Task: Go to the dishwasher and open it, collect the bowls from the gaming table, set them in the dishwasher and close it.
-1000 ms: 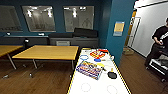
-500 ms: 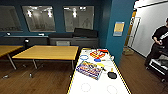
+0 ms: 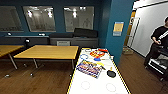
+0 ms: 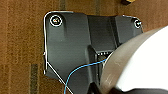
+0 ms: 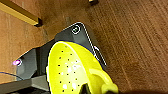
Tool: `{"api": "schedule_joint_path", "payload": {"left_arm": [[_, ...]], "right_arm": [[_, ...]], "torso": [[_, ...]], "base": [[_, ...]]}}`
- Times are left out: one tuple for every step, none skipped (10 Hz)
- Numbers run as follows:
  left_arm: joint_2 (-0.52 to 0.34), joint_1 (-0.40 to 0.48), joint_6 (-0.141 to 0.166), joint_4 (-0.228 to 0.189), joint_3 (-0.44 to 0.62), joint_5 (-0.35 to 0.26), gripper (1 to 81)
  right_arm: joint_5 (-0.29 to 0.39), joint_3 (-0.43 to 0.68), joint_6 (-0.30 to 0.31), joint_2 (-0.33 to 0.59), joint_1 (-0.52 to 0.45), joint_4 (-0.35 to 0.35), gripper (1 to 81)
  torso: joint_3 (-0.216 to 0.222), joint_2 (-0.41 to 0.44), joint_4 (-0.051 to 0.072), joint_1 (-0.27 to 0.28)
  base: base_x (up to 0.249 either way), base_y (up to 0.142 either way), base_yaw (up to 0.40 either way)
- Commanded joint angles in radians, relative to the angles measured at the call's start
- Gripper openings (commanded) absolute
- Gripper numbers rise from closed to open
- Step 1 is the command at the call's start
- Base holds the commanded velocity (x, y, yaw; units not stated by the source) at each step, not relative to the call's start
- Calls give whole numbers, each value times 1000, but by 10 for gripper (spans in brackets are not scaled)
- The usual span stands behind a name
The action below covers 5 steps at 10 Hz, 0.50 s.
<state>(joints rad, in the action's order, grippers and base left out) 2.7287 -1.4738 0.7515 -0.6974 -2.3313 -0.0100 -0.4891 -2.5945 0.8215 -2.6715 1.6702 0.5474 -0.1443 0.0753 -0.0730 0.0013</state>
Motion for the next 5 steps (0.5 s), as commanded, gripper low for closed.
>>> {"api": "schedule_joint_path", "payload": {"left_arm": [[-19,49,-9,-14,4,-27,10],[-15,46,-9,-20,4,-28,10],[-10,42,-9,-22,-5,-27,10],[2,36,-9,-22,-22,-27,10],[25,30,-9,-33,-57,-27,10]], "right_arm": [[27,-13,4,28,-26,12,10],[27,-13,4,25,-26,14,10],[27,-13,4,22,-26,17,10],[27,-15,4,19,-26,34,10],[30,-19,2,17,-26,37,10]], "torso": [[0,0,0,0],[0,0,0,0],[0,0,0,0],[0,0,0,0],[0,0,0,0]], "base": [[-82,0,0],[-98,0,0],[-103,0,0],[-104,0,0],[-104,0,0]]}}
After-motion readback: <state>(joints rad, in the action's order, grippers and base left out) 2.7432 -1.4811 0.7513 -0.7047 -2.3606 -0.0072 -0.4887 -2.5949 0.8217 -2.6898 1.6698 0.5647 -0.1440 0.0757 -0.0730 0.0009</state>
